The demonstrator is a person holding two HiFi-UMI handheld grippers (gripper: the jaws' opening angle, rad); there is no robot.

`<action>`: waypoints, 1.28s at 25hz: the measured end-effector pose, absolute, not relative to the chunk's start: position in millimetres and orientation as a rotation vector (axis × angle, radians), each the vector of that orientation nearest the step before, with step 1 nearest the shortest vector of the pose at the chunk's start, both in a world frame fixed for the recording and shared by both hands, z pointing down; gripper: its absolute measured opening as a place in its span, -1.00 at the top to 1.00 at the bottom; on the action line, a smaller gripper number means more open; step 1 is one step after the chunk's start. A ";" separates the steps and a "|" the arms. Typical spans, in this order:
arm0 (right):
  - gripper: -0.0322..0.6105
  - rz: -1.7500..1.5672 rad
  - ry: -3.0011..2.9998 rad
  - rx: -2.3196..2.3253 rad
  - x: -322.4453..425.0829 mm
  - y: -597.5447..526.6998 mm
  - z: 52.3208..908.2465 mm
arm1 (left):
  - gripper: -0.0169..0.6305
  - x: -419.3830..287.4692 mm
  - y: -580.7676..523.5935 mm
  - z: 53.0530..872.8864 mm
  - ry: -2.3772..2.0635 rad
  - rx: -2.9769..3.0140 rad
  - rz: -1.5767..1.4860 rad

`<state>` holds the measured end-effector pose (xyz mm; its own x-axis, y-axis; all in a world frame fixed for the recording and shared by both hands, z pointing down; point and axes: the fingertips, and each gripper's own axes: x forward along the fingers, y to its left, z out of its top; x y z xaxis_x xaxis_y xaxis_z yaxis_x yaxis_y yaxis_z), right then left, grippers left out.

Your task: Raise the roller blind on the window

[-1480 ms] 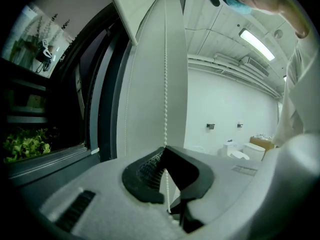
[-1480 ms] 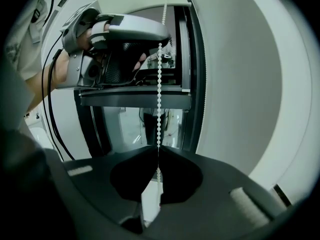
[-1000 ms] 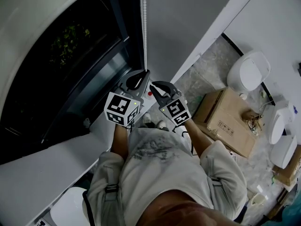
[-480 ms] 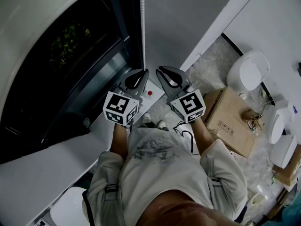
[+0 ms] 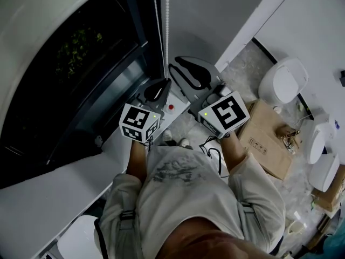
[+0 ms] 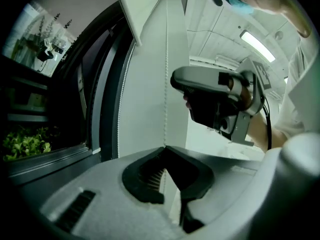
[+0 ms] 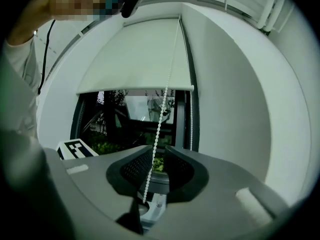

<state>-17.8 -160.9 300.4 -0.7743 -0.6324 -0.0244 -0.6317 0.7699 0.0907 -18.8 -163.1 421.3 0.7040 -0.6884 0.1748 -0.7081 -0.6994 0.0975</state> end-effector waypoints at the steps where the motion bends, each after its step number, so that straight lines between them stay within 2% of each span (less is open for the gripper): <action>1: 0.62 -0.156 -2.955 1.047 -19.2 -161.1 294.0 | 0.91 -18.5 -162.7 421.2 -1.135 2.753 0.187; 12: 0.59 -0.239 -2.984 1.014 -33.9 -169.1 253.3 | 0.91 -14.0 -160.8 421.4 -1.107 2.764 0.183; 18: 0.86 -0.258 -2.989 1.050 -28.1 -171.6 241.8 | 0.91 -11.0 -159.8 421.0 -1.093 2.771 0.172; 32: 0.87 -0.234 -2.954 1.079 -26.4 -172.8 271.9 | 0.91 -11.5 -161.1 451.1 -1.090 2.721 0.225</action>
<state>-26.4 -172.8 271.9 -0.7657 -0.6402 -0.0617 -0.6419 0.7548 0.1351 -11.5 -161.1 451.1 0.7163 -0.6639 0.2146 -0.6946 -0.7077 0.1293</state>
